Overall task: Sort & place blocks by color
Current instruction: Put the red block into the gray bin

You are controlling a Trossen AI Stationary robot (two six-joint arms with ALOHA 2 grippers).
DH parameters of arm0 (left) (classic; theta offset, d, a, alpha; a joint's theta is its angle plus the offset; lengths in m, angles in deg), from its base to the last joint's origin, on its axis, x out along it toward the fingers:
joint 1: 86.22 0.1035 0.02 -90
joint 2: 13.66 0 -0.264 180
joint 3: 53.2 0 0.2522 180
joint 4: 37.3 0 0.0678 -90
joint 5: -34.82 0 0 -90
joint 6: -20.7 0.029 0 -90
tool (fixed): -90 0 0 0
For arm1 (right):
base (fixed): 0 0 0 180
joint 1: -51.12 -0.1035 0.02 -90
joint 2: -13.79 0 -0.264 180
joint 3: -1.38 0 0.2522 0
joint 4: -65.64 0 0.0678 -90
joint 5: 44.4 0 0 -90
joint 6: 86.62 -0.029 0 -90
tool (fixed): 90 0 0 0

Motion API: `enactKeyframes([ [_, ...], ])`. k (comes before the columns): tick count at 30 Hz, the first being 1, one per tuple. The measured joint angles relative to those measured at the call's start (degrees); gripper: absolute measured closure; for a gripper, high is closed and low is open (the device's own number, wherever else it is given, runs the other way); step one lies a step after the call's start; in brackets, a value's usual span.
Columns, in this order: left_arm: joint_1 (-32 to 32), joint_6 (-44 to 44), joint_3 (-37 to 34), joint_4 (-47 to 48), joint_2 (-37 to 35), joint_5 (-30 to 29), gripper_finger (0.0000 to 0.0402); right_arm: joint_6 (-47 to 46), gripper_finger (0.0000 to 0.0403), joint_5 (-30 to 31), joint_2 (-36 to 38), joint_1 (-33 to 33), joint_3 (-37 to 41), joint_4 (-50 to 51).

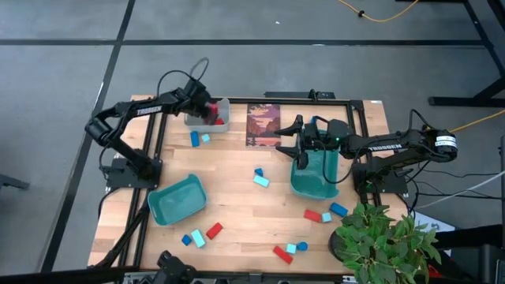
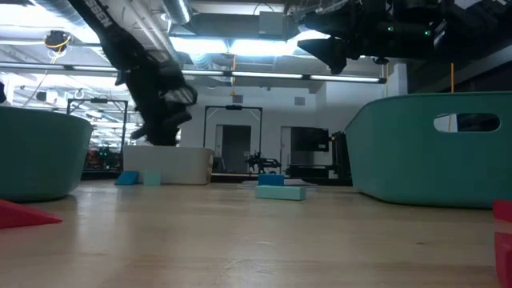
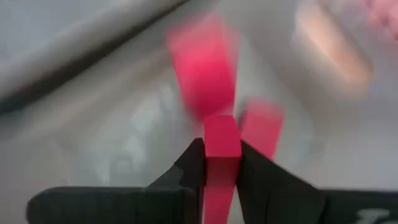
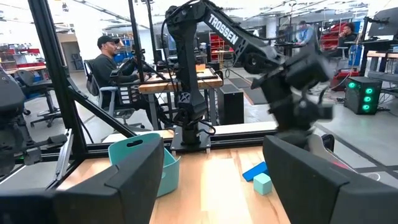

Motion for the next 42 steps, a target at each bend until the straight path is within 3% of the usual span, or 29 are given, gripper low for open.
enactKeyframes([
  [42,-1.6,1.72,0.27,-1.96,0.01,-3.09,0.0313,-0.04,0.0126,0.0,-0.02,0.0,0.0,-0.02],
])
